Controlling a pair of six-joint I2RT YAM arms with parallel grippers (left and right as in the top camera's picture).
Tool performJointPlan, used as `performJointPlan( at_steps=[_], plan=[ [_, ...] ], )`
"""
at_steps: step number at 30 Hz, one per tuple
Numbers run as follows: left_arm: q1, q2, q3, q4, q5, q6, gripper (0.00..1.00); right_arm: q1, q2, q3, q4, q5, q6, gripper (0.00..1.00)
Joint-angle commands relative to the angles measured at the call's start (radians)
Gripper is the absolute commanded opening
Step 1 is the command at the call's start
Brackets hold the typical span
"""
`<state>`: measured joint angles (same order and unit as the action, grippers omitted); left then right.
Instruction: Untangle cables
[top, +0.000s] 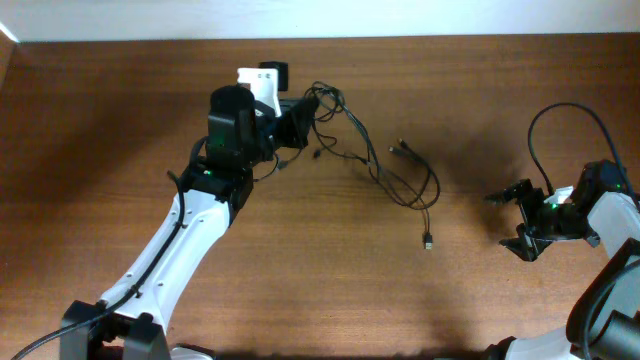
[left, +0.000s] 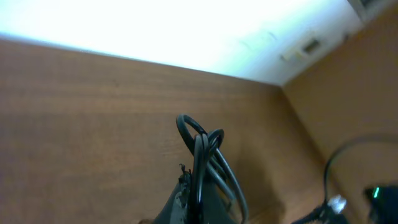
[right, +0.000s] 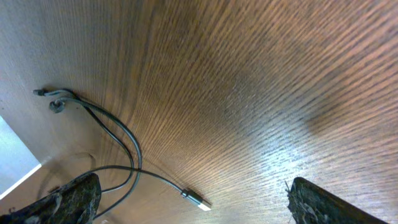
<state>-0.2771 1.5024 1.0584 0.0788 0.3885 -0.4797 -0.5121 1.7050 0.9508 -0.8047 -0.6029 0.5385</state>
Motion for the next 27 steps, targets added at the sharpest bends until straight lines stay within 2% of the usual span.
performJointPlan(
  at_steps=[1,4,7,8,9,11,12,14,17,22,27],
  plan=[
    [0.005,-0.025,0.018,0.092,0.01,-0.398,0.0,-0.005,0.003,-0.003,0.02,0.013,-0.006,0.97],
    [0.019,-0.025,0.018,0.145,-0.093,-0.395,0.0,-0.005,0.003,-0.003,0.019,0.013,-0.006,0.97],
    [0.031,-0.025,0.018,0.215,-0.039,-0.391,0.0,-0.005,0.003,-0.003,0.016,0.013,-0.01,0.97],
    [0.032,-0.025,0.018,0.279,0.006,-0.347,0.0,-0.005,0.003,-0.003,0.017,0.013,-0.01,0.97],
    [0.032,-0.026,0.018,0.362,0.007,-0.246,0.0,-0.005,0.003,-0.003,0.02,0.011,-0.01,0.97],
    [0.036,-0.025,0.018,0.406,-0.09,-0.204,0.0,-0.005,0.003,-0.003,0.02,-0.028,-0.068,0.97],
    [0.036,-0.025,0.018,0.405,-0.078,-0.209,0.0,-0.005,0.003,-0.003,0.02,-0.045,-0.093,0.97],
    [0.028,-0.026,0.018,0.403,0.072,-0.259,0.0,-0.005,0.003,-0.003,0.021,-0.043,-0.097,0.97],
    [0.025,-0.025,0.018,0.383,0.05,-0.103,0.0,-0.005,0.003,-0.003,0.051,-0.124,-0.109,0.97],
    [0.025,-0.025,0.018,0.266,0.143,0.158,0.0,0.005,0.003,-0.003,0.251,-0.628,-0.353,1.0],
    [0.024,-0.025,0.018,0.227,0.357,0.456,0.0,0.145,0.003,-0.003,0.508,-0.782,-0.357,0.99]
  ],
)
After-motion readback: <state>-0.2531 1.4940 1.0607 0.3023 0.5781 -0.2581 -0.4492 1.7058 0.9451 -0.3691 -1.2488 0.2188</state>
